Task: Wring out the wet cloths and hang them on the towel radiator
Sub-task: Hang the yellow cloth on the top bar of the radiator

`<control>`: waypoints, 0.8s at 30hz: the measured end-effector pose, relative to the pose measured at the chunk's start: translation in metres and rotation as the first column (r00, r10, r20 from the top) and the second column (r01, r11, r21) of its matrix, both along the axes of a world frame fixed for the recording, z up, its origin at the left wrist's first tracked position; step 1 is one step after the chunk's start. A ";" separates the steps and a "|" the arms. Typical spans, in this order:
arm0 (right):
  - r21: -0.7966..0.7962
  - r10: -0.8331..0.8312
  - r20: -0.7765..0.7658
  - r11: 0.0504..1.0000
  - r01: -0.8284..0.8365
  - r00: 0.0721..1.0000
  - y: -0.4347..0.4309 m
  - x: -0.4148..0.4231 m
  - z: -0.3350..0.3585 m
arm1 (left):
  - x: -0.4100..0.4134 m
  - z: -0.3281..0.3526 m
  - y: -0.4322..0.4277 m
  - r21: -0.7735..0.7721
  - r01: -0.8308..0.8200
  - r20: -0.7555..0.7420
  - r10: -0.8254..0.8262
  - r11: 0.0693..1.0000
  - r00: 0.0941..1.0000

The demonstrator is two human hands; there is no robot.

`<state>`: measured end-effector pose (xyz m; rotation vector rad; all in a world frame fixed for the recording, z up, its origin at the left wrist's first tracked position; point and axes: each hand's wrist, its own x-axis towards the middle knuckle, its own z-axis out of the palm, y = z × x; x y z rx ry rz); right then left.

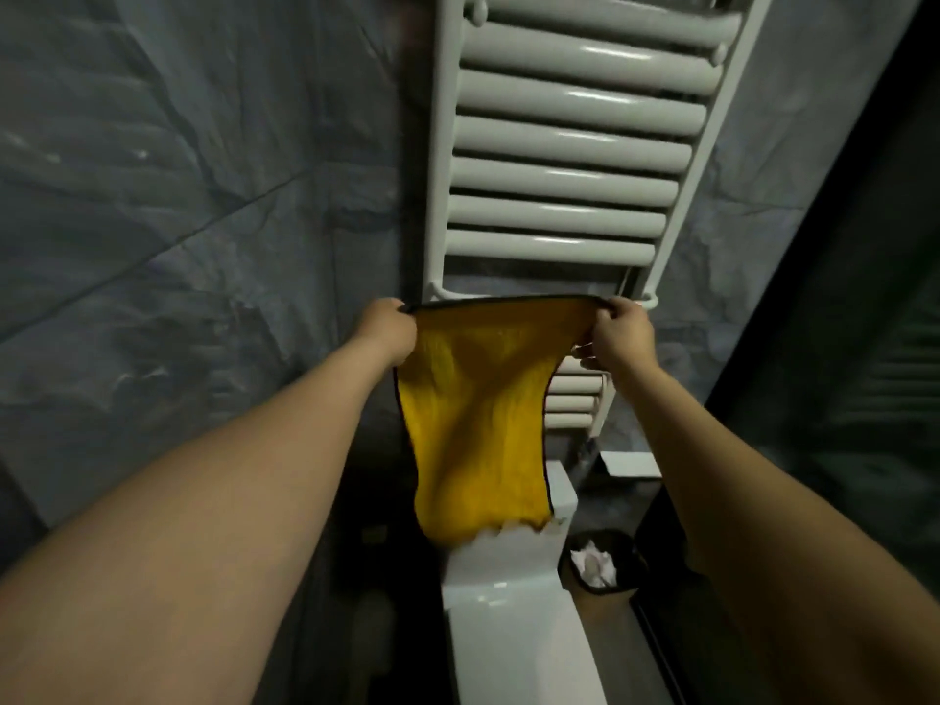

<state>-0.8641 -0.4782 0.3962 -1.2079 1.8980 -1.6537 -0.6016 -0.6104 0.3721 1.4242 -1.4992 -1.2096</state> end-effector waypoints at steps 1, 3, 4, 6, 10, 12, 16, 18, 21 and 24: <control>-0.002 0.020 0.094 1.000 -0.019 0.995 -0.005 0.000 0.009 | -0.003 0.018 0.007 0.001 0.000 -0.054 0.000 1.000 0.999; -0.018 0.091 0.291 0.996 -0.090 0.952 -0.016 -0.004 0.032 | -0.010 0.049 0.014 -0.007 0.025 -0.144 -0.026 1.000 0.989; -0.034 0.138 0.379 0.990 -0.135 0.915 -0.018 -0.004 0.044 | -0.013 0.060 0.012 -0.018 0.034 -0.166 -0.037 0.999 0.985; -0.073 0.213 0.475 0.976 -0.203 0.854 -0.024 -0.006 0.068 | -0.016 0.085 0.010 -0.048 0.051 -0.215 -0.060 0.998 0.975; -0.140 0.295 0.411 0.955 -0.260 0.862 -0.034 -0.019 0.115 | -0.025 0.139 0.005 -0.108 0.007 -0.301 -0.040 0.994 0.953; -0.164 0.285 0.331 0.956 -0.242 0.900 -0.042 -0.026 0.139 | -0.027 0.166 0.000 -0.156 -0.023 -0.290 -0.024 0.988 0.957; -0.236 0.327 0.264 0.934 -0.268 0.908 -0.053 -0.040 0.180 | -0.027 0.215 -0.009 -0.234 -0.051 -0.239 -0.007 0.971 0.971; -0.293 0.365 0.277 0.913 -0.283 0.889 -0.062 -0.045 0.198 | -0.026 0.236 -0.011 -0.252 -0.045 -0.211 -0.010 0.967 0.977; -0.356 0.414 0.291 0.884 -0.304 0.862 -0.076 -0.046 0.226 | -0.030 0.264 -0.017 -0.277 -0.056 -0.130 0.020 0.959 0.991; -0.445 0.446 0.255 0.842 -0.305 0.858 -0.087 -0.043 0.249 | -0.038 0.288 -0.018 -0.263 -0.033 -0.212 -0.024 0.964 0.977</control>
